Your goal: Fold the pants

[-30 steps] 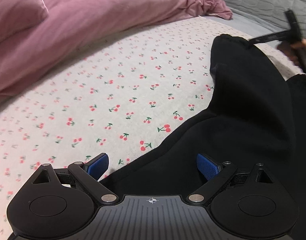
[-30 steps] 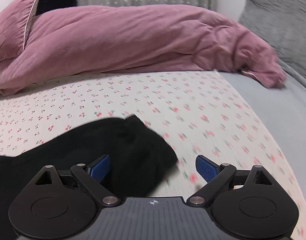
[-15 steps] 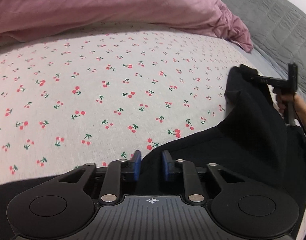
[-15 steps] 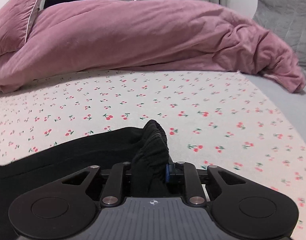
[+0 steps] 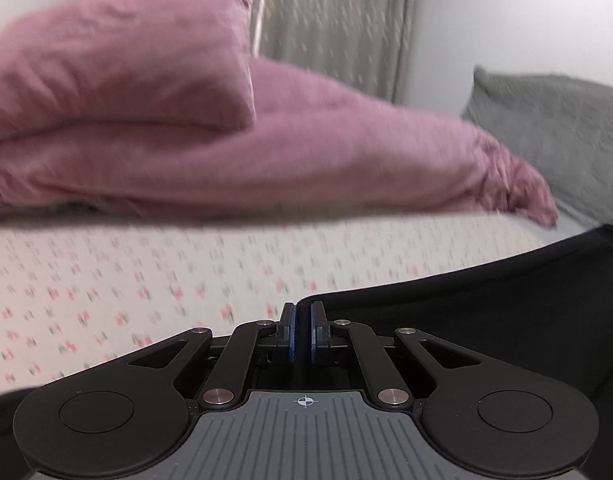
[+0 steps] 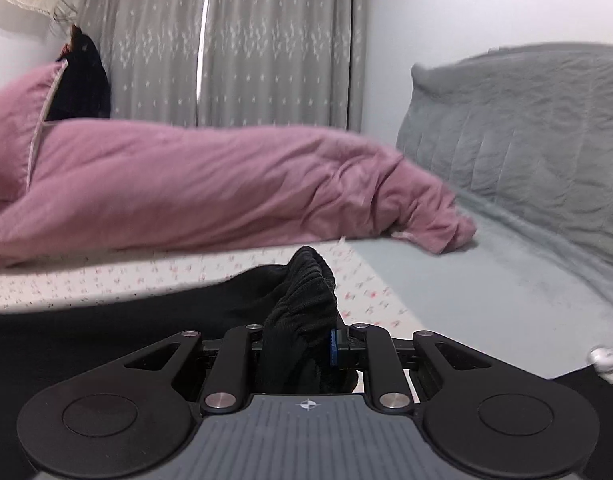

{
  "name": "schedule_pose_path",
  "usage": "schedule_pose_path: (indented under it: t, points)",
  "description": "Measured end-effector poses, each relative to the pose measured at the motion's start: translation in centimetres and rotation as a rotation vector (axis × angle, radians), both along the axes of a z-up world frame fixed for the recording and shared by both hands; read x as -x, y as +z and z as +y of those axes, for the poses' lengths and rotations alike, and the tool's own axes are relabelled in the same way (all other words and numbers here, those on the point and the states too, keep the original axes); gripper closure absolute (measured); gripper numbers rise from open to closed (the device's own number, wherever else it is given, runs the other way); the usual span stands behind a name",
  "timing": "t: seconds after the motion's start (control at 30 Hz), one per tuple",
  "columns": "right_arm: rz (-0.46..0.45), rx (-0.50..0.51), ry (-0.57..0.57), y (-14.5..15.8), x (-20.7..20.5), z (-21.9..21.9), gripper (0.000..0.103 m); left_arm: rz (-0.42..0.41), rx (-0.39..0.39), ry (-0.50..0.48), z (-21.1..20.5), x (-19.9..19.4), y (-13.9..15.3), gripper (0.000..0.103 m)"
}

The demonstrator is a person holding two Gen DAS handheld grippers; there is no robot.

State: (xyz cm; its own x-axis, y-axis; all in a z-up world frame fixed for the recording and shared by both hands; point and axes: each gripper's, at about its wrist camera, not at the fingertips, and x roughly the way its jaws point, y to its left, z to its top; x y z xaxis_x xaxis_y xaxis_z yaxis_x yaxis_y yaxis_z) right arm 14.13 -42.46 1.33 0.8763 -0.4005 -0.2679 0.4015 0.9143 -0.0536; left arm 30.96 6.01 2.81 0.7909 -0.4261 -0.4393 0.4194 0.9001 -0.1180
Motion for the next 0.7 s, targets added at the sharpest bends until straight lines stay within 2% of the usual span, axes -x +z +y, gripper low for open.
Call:
schedule_pose_path:
  t: [0.1, 0.23, 0.4, 0.43, 0.5, 0.53, 0.57, 0.6, 0.63, 0.67, 0.7]
  points:
    - [0.014, 0.006, 0.006, 0.0, -0.7, -0.3, 0.085, -0.021, 0.006, 0.032, -0.8, -0.8, 0.3, 0.099]
    - [0.088, 0.008, 0.003, -2.2, -5.8, -1.3, 0.084, -0.033, -0.022, 0.085, -2.0, -2.9, -1.1, 0.099]
    - [0.17, -0.017, -0.008, -6.1, -12.8, -2.3, 0.081, -0.01, -0.054, 0.177, -2.8, -5.4, -4.5, 0.098]
    - [0.181, -0.031, -0.024, -6.8, -13.6, -2.6, 0.077, 0.004, -0.066, 0.193, -3.0, -5.9, -5.1, 0.097]
    - [0.21, -0.041, -0.089, -7.9, -14.9, -3.3, 0.063, 0.086, -0.089, 0.203, -3.5, -7.3, -6.5, 0.092]
    - [0.217, -0.043, -0.127, -8.1, -15.0, -3.6, 0.052, 0.099, -0.095, 0.206, -3.6, -7.5, -6.8, 0.091]
    - [0.215, -0.059, -0.143, -8.1, -14.7, -4.0, 0.041, 0.087, -0.102, 0.21, -3.7, -7.3, -6.7, 0.088]
    - [0.207, -0.085, -0.144, -8.0, -14.2, -4.5, 0.038, 0.053, -0.103, 0.204, -3.7, -6.7, -6.2, 0.073]
    - [0.197, -0.122, -0.134, -7.8, -13.5, -5.0, 0.035, 0.015, -0.099, 0.187, -3.8, -6.0, -5.7, 0.047]
    - [0.193, -0.161, -0.122, -7.6, -12.7, -5.6, 0.035, -0.015, -0.098, 0.168, -3.9, -5.3, -5.1, 0.036]
    - [0.197, -0.19, -0.117, -7.5, -12.2, -5.9, 0.035, -0.038, -0.104, 0.151, -4.0, -4.6, -4.6, 0.033]
